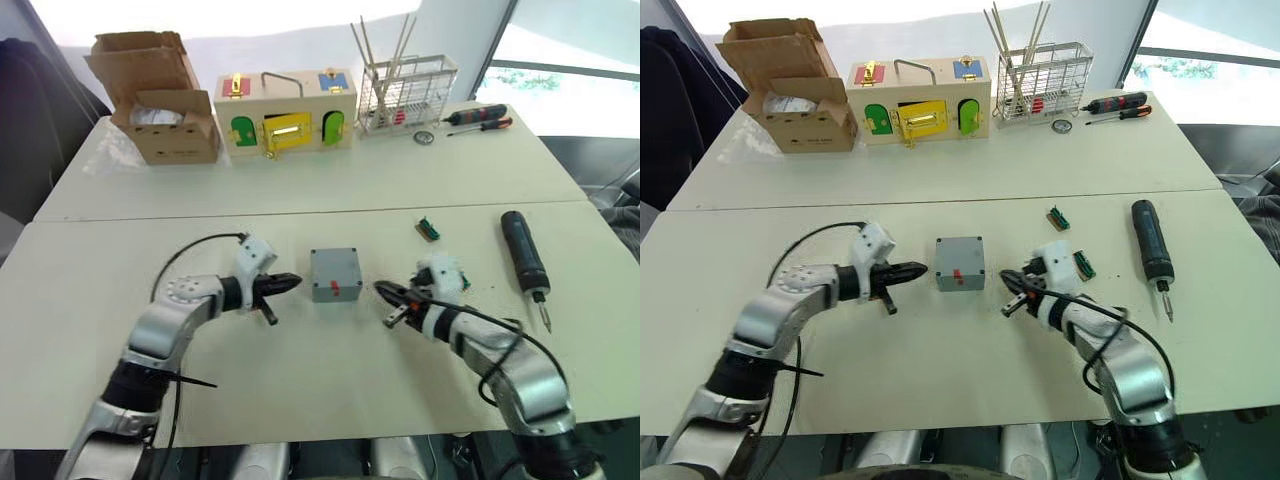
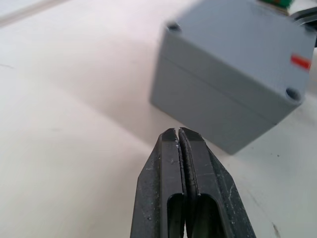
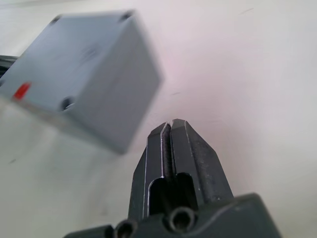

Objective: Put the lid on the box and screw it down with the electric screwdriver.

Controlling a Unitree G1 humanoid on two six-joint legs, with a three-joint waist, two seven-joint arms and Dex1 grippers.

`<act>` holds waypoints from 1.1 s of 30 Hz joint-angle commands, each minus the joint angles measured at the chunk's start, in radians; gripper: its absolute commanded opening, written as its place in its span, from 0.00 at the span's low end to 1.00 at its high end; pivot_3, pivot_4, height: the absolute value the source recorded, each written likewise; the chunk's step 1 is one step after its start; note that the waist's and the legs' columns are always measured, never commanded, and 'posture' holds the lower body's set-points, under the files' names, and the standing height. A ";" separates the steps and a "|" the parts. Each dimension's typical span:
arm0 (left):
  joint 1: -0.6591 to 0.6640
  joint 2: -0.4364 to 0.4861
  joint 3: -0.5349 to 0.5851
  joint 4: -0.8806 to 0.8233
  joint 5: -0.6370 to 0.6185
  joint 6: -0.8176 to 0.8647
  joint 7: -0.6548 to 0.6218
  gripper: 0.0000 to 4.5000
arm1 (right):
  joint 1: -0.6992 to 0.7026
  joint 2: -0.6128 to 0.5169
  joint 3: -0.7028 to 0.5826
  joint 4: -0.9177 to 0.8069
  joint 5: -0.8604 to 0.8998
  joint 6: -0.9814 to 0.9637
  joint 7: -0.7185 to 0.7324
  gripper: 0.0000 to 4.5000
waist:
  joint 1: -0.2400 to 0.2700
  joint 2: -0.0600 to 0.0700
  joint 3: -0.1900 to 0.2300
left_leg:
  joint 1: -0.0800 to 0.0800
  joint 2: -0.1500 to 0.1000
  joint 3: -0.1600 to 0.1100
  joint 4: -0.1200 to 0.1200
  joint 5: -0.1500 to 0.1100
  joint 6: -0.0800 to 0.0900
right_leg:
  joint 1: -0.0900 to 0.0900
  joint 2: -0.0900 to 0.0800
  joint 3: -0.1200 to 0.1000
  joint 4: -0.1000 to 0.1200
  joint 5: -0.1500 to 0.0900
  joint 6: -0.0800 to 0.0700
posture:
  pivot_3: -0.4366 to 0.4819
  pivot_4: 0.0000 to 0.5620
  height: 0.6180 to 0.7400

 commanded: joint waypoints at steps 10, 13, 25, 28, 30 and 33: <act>-0.188 -0.043 -0.157 -0.110 -0.083 -0.021 -0.111 0.00 | 0.192 -0.016 -0.222 -0.158 0.059 -0.088 -0.012 0.77 | -0.002 0.000 0.000 | -0.004 -0.001 0.001 0.002 0.001 -0.001 | -0.005 0.001 0.000 0.002 0.001 -0.001 | 0.48 0.27 0.95; -0.178 -0.031 -0.232 -0.088 -0.015 -0.098 -0.139 0.00 | 0.219 -0.025 -0.258 -0.134 0.057 -0.104 -0.019 0.99 | -0.006 0.000 0.000 | -0.004 -0.001 0.002 0.001 0.001 -0.001 | -0.005 0.001 0.000 0.001 0.001 -0.001 | 0.48 0.27 0.95; -0.089 0.006 -0.213 -0.251 -0.049 -0.049 -0.121 0.00 | 0.108 -0.062 -0.264 0.046 0.044 -0.103 -0.035 0.69 | -0.001 0.000 0.000 | -0.004 0.000 0.002 0.002 0.001 -0.001 | -0.004 0.001 0.001 0.001 0.001 -0.001 | 0.48 0.27 0.95; -0.074 0.016 -0.209 -0.275 -0.051 -0.036 -0.105 0.00 | 0.072 -0.067 -0.269 0.096 0.047 -0.103 -0.039 0.62 | -0.002 0.000 0.000 | -0.004 0.000 0.002 0.002 0.001 -0.001 | -0.004 0.001 0.001 0.001 0.001 -0.001 | 0.48 0.27 0.95; -0.069 0.018 -0.204 -0.284 -0.056 -0.028 -0.097 0.00 | 0.060 -0.070 -0.270 0.115 0.047 -0.105 -0.037 0.62 | 0.000 0.000 0.000 | -0.004 0.000 0.002 0.002 0.001 -0.001 | -0.005 0.001 0.001 0.002 0.001 -0.001 | 0.48 0.27 0.95; -0.057 0.007 -0.188 -0.300 -0.073 -0.005 -0.072 0.00 | 0.035 -0.074 -0.280 0.153 0.057 -0.102 -0.030 0.62 | -0.002 0.000 0.000 | -0.004 0.000 0.002 0.002 0.001 -0.001 | -0.005 0.001 0.001 0.002 0.001 -0.001 | 0.48 0.27 0.95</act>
